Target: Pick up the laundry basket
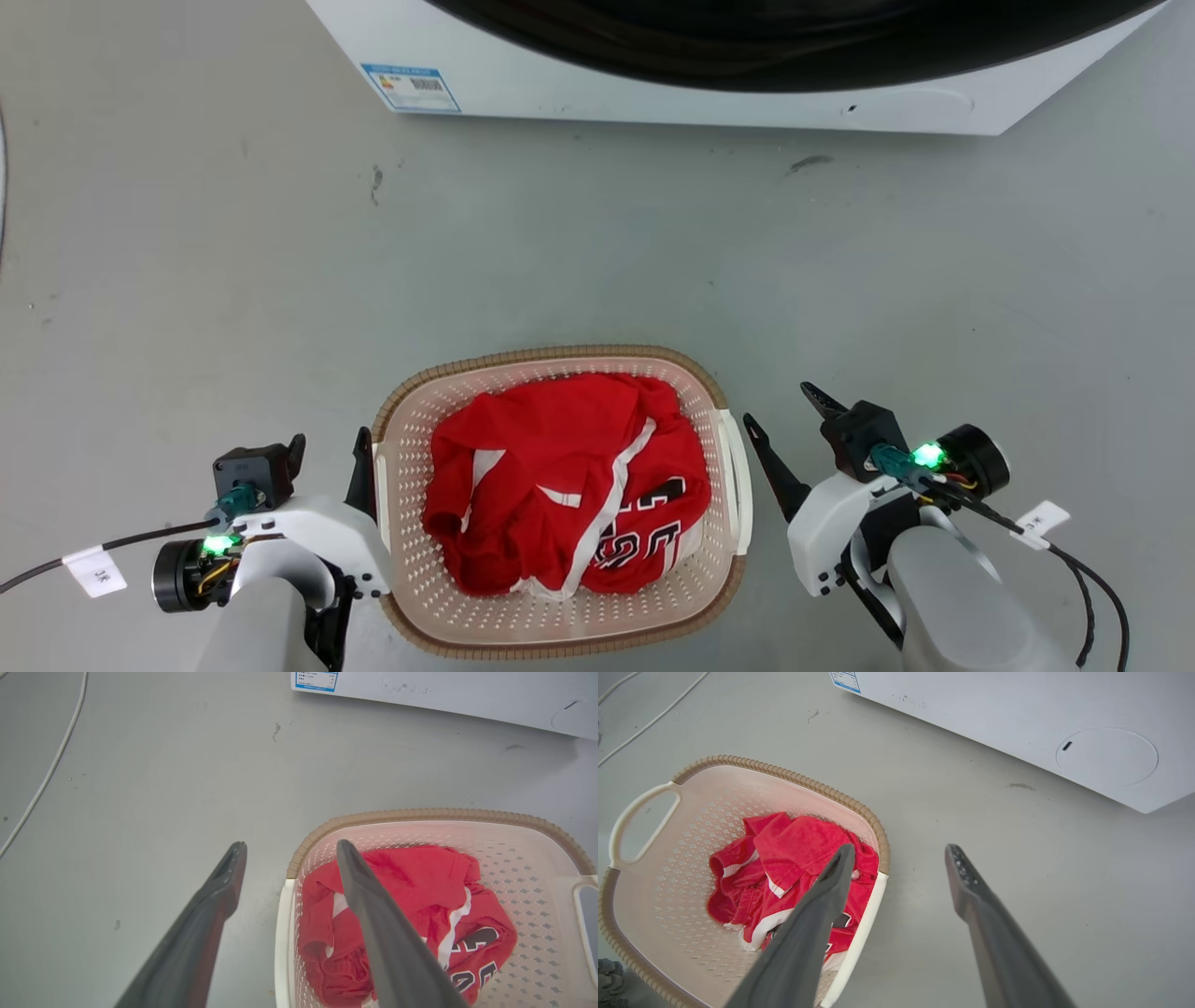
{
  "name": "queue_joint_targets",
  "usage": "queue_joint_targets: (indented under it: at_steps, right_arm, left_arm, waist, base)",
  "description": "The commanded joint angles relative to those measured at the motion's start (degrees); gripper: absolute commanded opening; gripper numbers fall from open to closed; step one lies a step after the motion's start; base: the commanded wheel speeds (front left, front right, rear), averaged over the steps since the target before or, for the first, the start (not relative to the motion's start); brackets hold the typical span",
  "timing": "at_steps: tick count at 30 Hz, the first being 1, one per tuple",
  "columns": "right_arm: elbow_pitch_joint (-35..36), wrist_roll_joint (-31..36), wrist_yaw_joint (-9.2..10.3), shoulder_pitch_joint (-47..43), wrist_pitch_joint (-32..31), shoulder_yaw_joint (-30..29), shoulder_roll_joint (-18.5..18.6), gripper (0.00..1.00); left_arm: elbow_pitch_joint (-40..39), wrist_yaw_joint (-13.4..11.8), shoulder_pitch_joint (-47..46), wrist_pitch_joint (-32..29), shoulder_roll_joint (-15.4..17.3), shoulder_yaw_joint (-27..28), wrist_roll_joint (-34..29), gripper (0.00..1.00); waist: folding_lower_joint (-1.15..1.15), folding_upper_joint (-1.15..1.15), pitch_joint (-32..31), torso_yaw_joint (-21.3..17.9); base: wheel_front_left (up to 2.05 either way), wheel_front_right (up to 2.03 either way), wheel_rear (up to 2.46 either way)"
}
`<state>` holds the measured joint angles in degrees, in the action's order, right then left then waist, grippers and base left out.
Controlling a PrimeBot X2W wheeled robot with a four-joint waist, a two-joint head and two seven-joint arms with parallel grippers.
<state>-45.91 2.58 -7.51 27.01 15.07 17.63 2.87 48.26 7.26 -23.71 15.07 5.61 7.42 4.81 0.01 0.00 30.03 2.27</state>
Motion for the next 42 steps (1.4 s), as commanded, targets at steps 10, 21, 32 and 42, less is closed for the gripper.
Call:
queue_joint_targets:
  at_steps: [10,21,32,42]
  right_arm:
    - [-7.37,-2.06,0.04,5.35,0.15,3.35,0.01,1.0]
    - [-11.38,-4.68,0.04,7.48,0.15,6.52,0.02,1.0]
    - [-16.31,-6.86,0.04,10.1,0.15,9.18,0.02,1.0]
    - [-20.59,-9.0,0.04,13.52,0.08,10.97,0.03,1.0]
  left_arm:
    - [6.11,0.11,-3.87,0.16,0.28,-1.17,0.14,1.0]
    - [10.22,0.17,-5.71,0.16,-0.13,-3.2,-0.3,1.0]
    - [13.51,0.2,-7.81,0.15,-0.57,-5.35,0.42,1.0]
    - [15.99,0.21,-9.94,0.15,-0.97,-8.02,1.99,1.0]
  waist:
    - [-0.01,0.0,4.93,0.5]
    - [-0.01,0.0,8.01,1.2]
    - [-0.01,0.0,11.1,1.82]
    - [-0.01,0.0,14.43,2.29]
  base:
    - [0.0,0.0,0.0]
    - [0.0,0.0,0.0]
    - [0.0,0.0,0.0]
    - [0.0,0.0,0.0]
